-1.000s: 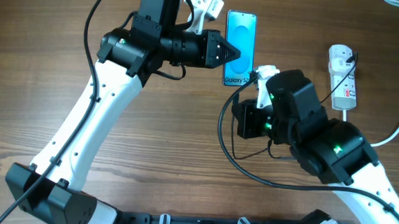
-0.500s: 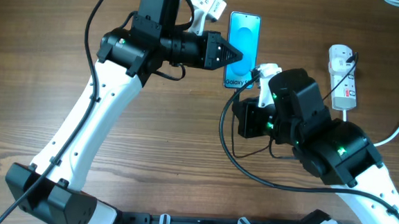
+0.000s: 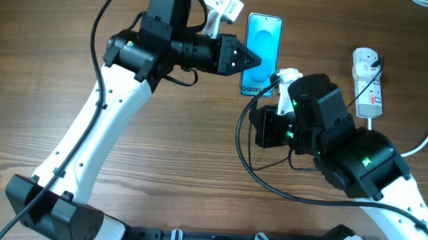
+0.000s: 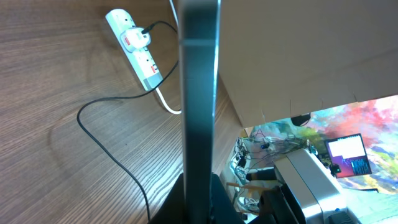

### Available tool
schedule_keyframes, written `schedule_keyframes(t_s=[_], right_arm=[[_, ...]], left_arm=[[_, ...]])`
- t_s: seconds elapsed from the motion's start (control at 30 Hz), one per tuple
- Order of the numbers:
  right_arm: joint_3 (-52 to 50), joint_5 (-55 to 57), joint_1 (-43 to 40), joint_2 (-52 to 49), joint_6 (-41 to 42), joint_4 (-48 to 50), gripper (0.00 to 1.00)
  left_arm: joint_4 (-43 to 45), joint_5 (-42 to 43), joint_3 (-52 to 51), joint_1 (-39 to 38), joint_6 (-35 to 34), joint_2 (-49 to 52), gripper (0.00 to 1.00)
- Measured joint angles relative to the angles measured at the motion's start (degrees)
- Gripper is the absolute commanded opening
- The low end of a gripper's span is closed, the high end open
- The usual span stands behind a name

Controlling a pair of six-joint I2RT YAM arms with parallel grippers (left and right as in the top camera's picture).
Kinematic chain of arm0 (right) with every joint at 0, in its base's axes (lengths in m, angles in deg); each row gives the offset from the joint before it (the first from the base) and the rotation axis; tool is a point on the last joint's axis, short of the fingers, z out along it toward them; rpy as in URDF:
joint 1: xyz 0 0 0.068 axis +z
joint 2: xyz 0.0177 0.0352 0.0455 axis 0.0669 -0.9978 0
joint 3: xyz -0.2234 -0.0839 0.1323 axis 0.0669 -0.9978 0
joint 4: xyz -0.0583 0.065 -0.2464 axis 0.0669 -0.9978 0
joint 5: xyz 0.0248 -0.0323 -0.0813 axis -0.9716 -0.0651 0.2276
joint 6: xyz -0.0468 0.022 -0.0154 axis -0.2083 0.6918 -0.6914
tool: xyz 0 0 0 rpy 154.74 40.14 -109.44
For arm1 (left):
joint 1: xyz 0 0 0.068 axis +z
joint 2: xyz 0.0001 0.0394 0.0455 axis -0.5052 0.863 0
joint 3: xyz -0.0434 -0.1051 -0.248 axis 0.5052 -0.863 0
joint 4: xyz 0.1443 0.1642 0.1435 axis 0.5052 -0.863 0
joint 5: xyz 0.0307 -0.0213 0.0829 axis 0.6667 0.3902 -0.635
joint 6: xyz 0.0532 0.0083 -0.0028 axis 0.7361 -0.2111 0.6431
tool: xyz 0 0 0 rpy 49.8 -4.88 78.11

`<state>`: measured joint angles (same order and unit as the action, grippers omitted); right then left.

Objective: Plug charger to phone and switch on socket

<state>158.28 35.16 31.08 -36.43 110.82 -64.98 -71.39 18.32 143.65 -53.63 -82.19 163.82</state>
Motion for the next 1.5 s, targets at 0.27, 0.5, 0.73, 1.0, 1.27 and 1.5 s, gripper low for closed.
schedule_keyframes(t_s=[0.27,0.5,0.73,1.0,1.27,1.5], right_arm=[[0.0,-0.9,0.0,0.0,0.04,0.09,0.04],[0.02,-0.9,0.0,0.0,0.04,0.28,0.05],[0.0,-0.83,0.0,0.0,0.04,0.31,0.04],[0.02,-0.83,0.0,0.0,0.22,1.05,0.04],[0.02,-0.63,0.0,0.0,0.24,1.07,0.04],[0.02,-0.42,0.0,0.0,0.24,1.22,0.04]], left_arm=[[0.39,0.0,0.0,0.0,0.07,0.0,0.04],[0.39,-0.7,0.0,0.0,0.22,0.0,0.04],[0.39,-1.11,0.0,0.0,0.22,0.0,0.04],[0.46,-1.09,0.0,0.0,0.22,0.0,0.04],[0.76,-1.07,0.0,0.55,0.22,0.0,0.04],[0.52,-1.07,0.0,0.76,0.22,0.0,0.04]])
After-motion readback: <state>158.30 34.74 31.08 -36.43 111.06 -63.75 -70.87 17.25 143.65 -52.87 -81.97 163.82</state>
